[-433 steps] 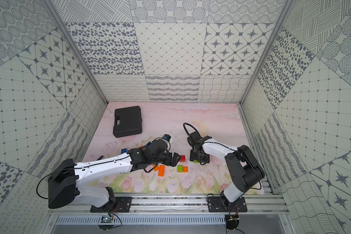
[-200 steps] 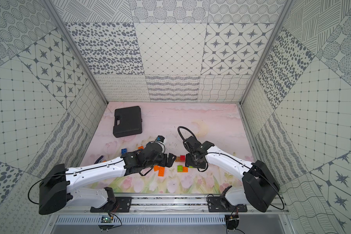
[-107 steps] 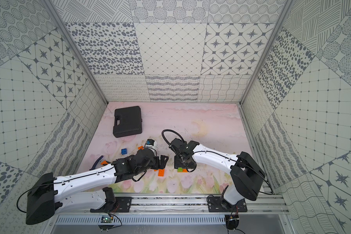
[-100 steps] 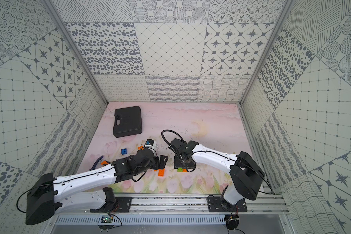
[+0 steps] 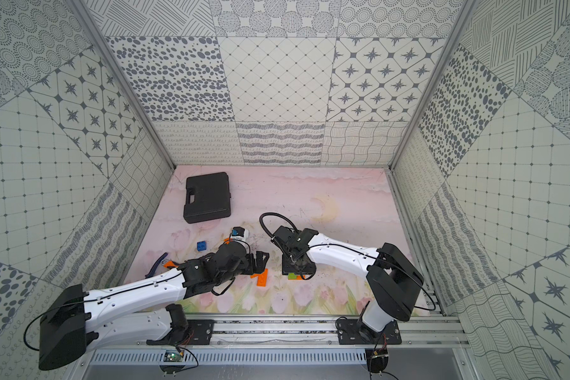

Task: Assemble the number 5 with lego
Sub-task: Assemble the lego brick with the lego brick.

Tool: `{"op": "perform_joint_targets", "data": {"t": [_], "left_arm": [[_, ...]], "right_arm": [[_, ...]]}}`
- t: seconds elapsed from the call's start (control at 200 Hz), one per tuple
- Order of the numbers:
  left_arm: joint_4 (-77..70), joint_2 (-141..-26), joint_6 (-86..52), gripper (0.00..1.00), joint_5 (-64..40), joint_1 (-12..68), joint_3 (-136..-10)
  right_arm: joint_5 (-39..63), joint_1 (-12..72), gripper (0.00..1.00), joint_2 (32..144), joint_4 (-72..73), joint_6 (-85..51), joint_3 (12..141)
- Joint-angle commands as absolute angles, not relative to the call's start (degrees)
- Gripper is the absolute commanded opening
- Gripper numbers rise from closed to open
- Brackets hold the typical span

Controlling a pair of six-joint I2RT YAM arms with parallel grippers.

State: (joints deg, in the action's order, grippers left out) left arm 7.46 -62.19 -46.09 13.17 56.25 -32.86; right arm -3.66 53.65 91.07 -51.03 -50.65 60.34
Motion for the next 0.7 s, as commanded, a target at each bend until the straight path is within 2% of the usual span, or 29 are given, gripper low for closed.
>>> {"op": "perform_joint_targets", "data": {"t": [0.0,0.695], "left_arm": [[4.0,-62.3,-46.8,0.99,12.3,55.9,-32.7],[4.2,-62.4,-47.5,0.99,12.5,55.6,-32.6]], "right_arm": [[-4.7,54.0,0.66,91.9,-51.1,-51.6,61.8],[-5.0,54.2,0.66,94.2,-49.9,-52.5,61.0]]}}
